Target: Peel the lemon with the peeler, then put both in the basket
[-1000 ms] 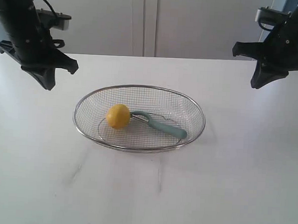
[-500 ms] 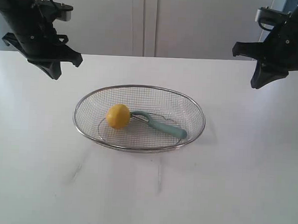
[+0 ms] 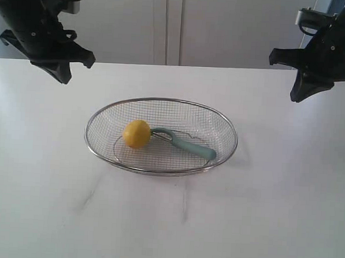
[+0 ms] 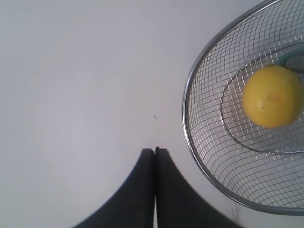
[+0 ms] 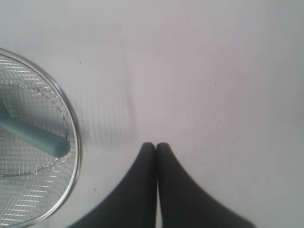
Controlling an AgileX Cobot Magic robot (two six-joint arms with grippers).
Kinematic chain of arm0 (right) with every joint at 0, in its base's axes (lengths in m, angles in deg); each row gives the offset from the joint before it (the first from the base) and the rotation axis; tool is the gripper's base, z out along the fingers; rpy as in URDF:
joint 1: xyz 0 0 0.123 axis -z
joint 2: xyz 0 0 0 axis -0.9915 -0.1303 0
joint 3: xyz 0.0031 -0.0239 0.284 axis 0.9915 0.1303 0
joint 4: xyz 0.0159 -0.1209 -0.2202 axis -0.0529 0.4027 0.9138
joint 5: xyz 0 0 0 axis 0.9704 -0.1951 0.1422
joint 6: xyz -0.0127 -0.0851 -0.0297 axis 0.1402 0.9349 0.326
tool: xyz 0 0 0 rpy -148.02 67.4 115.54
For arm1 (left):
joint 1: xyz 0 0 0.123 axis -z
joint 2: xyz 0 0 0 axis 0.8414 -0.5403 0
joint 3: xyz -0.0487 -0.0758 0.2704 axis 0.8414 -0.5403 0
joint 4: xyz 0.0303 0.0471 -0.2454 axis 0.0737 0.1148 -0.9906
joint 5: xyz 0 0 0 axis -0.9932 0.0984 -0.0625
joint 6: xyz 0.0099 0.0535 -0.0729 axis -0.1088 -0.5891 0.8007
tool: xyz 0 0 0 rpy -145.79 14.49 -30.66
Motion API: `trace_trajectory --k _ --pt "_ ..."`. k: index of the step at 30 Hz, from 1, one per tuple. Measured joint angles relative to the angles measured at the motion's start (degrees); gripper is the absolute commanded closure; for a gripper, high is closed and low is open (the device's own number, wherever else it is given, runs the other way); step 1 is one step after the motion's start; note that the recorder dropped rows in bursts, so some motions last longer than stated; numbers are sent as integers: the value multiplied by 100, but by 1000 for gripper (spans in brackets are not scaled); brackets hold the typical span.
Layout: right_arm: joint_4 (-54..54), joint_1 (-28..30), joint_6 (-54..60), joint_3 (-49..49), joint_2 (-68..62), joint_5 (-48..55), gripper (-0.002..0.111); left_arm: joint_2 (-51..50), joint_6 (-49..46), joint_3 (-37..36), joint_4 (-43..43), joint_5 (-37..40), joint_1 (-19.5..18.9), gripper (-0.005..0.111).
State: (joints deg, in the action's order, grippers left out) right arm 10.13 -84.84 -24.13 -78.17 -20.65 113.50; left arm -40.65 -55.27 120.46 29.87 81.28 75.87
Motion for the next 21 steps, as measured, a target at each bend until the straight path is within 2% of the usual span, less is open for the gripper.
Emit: trace_trajectory --k 15,21 --pt "0 0 0 0 0 -10 108 396 71 -18 0 -10 0 107" --pt "0 0 0 0 0 -34 108 747 168 -583 0 -201 0 107"
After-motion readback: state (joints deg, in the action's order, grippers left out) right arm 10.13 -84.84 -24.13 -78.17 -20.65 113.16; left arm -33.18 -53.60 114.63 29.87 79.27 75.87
